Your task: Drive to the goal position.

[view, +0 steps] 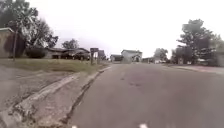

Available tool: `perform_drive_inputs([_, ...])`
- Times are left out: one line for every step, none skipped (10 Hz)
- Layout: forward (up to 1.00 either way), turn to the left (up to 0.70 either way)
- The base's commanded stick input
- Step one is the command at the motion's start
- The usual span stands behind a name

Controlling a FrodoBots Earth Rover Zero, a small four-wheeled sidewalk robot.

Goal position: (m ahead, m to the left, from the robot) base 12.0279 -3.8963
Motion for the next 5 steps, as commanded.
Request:
perform_drive_inputs([1.00,-0.13])
perform_drive_inputs([1.00,-0.38])
perform_drive_inputs([1.00,-0.38])
perform_drive_inputs([1.00,-0.39])
perform_drive_inputs([1.00,-0.30])
